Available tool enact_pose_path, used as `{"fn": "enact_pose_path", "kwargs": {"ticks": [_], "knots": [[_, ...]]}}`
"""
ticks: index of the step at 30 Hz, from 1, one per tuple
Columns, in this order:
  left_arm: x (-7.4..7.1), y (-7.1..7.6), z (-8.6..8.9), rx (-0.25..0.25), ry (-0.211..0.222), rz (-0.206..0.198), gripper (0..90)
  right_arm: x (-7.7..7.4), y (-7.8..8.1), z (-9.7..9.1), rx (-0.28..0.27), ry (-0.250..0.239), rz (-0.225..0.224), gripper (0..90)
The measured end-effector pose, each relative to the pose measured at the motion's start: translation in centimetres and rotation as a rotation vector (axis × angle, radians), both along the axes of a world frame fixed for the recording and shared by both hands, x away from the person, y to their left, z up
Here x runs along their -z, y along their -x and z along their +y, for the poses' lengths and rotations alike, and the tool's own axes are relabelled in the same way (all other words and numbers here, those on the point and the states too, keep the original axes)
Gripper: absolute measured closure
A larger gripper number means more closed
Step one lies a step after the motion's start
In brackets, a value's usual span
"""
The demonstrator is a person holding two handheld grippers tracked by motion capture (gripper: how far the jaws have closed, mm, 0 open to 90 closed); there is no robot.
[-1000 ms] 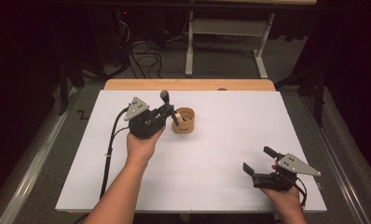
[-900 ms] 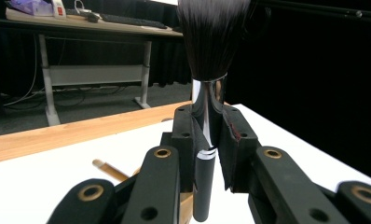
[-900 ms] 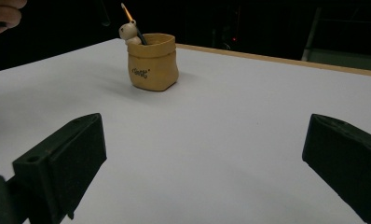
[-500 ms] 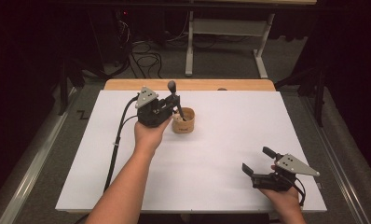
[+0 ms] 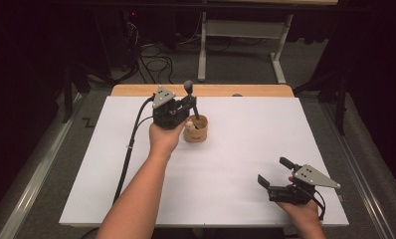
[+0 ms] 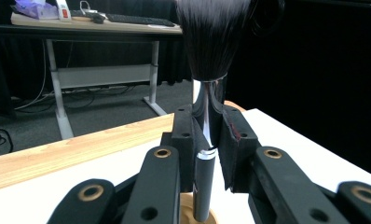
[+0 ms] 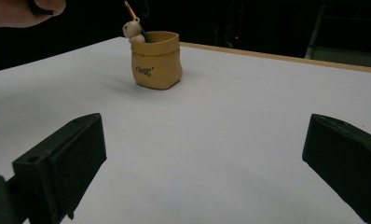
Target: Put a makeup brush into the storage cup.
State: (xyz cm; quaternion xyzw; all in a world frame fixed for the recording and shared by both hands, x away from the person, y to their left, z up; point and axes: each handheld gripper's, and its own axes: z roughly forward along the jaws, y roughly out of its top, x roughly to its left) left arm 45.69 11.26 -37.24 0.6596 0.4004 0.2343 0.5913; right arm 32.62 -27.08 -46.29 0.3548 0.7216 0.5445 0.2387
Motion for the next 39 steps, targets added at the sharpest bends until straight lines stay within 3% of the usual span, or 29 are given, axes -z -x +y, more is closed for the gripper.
{"fn": "enact_pose_path", "kwargs": {"ticks": [11, 39], "knots": [[-0.2, -0.5, -0.4, 0.002, -0.005, 0.004, 77.6, 0.0, 0.0, 0.0, 0.002, 0.0, 0.001, 0.4], [1.5, -1.5, -0.8, -0.016, -0.033, 0.057, 77.6, 0.0, 0.3, -0.3, 0.011, -0.006, 0.007, 0.4]]}}
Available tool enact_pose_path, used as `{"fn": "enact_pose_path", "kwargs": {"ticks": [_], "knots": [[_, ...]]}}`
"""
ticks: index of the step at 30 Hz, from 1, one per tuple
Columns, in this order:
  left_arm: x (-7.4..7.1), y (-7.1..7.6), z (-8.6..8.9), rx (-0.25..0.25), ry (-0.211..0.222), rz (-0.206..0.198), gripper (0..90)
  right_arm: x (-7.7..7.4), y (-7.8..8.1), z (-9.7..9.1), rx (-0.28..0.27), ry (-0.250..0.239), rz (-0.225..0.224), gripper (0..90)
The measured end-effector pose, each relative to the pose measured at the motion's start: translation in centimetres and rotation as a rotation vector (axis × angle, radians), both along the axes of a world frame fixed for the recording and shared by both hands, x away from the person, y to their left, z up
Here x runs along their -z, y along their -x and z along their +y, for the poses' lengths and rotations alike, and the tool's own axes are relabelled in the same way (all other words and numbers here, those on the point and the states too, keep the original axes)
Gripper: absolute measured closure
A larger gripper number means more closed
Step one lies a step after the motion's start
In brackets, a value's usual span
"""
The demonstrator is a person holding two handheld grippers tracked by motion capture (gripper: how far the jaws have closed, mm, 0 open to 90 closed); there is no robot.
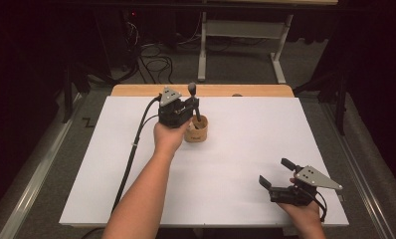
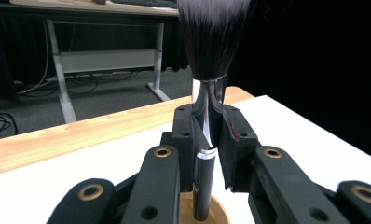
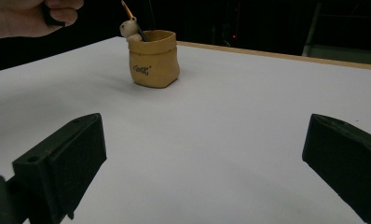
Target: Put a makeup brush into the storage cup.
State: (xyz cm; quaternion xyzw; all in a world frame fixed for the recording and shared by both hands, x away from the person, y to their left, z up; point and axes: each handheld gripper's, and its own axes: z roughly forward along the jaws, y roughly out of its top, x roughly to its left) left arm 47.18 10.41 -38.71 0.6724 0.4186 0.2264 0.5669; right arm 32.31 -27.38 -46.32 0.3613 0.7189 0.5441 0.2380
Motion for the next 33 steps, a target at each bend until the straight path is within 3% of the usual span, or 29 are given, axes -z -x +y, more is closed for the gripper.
{"fn": "enact_pose_path", "kwargs": {"ticks": [13, 33], "knots": [[1.3, -0.3, 0.6, -0.027, -0.014, 0.028, 77.6, 0.0, 0.0, 0.0, 0.0, -0.002, 0.004, 0.4], [2.6, -0.5, -0.9, -0.002, -0.058, 0.079, 77.5, 0.1, 0.1, 0.0, -0.001, -0.006, 0.008, 0.6]]}}
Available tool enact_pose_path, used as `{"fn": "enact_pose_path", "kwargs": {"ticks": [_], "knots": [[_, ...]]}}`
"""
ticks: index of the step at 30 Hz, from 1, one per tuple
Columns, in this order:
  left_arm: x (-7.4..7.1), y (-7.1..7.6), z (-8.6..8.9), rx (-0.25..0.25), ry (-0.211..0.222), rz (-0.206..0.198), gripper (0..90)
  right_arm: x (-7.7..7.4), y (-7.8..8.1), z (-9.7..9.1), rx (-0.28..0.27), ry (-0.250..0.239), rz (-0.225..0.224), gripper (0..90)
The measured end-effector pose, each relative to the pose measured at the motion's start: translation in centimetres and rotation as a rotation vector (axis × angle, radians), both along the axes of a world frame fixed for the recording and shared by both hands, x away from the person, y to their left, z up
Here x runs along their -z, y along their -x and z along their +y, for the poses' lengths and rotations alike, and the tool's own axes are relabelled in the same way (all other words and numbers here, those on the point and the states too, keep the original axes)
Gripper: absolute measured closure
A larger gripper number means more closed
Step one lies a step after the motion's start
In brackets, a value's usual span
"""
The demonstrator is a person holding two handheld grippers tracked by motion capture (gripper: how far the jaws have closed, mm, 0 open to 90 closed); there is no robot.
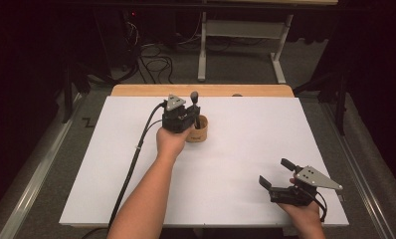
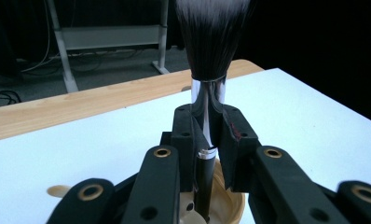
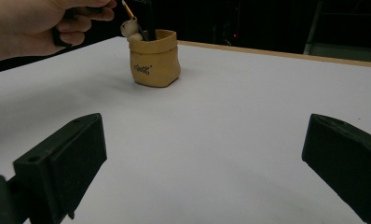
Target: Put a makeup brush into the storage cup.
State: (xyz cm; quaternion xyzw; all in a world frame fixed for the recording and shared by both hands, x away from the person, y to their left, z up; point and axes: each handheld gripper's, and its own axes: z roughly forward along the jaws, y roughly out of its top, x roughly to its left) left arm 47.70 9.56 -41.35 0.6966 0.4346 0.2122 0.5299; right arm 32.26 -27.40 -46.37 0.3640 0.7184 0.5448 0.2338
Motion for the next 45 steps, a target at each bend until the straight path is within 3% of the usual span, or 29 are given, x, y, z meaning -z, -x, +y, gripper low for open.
{"fn": "enact_pose_path", "kwargs": {"ticks": [11, 27, 30, 34, 40, 45], "knots": [[0.36, -0.05, -0.32, 0.0, -0.018, 0.022, 77.3, 0.03, 0.02, 0.01, 0.0, -0.006, 0.005, 0.8], [0.13, -0.19, -0.46, -0.002, -0.019, 0.011, 76.3, -0.03, -0.05, -0.36, 0.013, -0.028, 0.01, 0.9], [0.03, -0.1, -0.51, 0.011, -0.003, -0.007, 58.9, -0.03, -0.05, -0.33, 0.011, -0.027, 0.009, 1.0], [-0.03, -0.02, -0.66, 0.002, -0.02, -0.014, 47.7, -0.02, -0.04, -0.28, 0.01, -0.025, 0.012, 0.9], [-0.15, 0.0, -0.54, -0.003, -0.016, -0.013, 40.1, -0.04, -0.04, -0.32, 0.008, -0.025, 0.009, 0.9], [-0.26, 0.09, -0.53, 0.001, -0.015, -0.016, 40.1, -0.03, -0.02, -0.27, 0.009, -0.023, 0.01, 1.0]]}}
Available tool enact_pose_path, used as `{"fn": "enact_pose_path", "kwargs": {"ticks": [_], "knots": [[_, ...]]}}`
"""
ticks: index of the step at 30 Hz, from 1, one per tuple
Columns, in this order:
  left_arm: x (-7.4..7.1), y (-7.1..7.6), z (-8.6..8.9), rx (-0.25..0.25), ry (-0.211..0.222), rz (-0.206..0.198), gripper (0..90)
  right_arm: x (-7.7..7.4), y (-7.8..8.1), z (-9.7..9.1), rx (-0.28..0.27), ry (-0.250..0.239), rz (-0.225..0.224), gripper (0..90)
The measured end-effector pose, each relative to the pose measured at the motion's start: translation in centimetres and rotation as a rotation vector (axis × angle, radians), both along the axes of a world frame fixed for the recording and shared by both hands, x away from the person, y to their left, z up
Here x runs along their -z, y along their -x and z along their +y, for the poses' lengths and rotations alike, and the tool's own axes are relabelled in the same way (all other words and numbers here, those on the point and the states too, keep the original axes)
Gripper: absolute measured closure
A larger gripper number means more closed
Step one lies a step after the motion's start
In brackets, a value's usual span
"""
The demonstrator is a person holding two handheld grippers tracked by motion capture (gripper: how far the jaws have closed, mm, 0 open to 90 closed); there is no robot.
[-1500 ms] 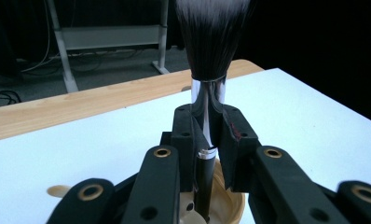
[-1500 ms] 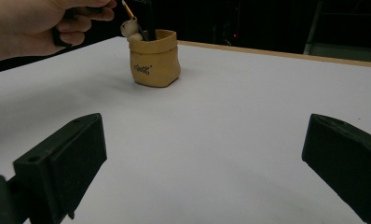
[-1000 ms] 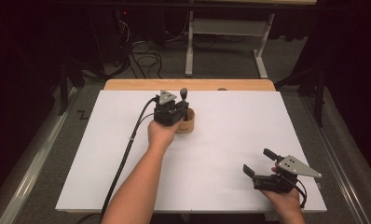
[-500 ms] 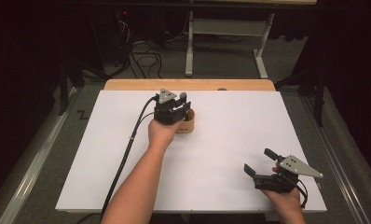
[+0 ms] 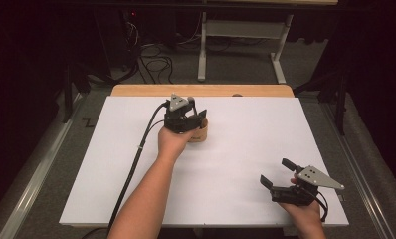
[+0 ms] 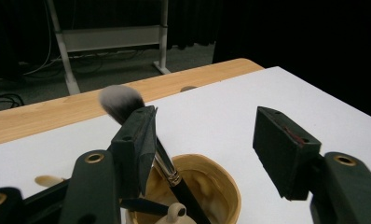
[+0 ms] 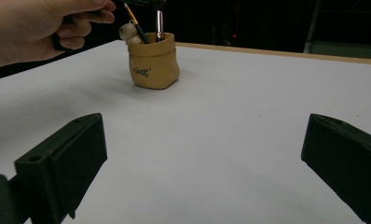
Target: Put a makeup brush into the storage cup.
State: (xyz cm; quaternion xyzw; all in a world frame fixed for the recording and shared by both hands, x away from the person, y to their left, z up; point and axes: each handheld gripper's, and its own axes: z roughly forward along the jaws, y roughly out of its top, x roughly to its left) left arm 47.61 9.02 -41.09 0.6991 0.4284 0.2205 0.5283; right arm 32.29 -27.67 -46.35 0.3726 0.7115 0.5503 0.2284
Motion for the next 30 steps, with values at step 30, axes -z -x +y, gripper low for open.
{"fn": "enact_pose_path", "kwargs": {"ticks": [30], "knots": [[-0.6, 1.3, -0.2, 0.042, -0.014, -0.014, 26.6, 0.0, 0.1, 0.3, 0.003, 0.007, -0.005, 1.0]]}}
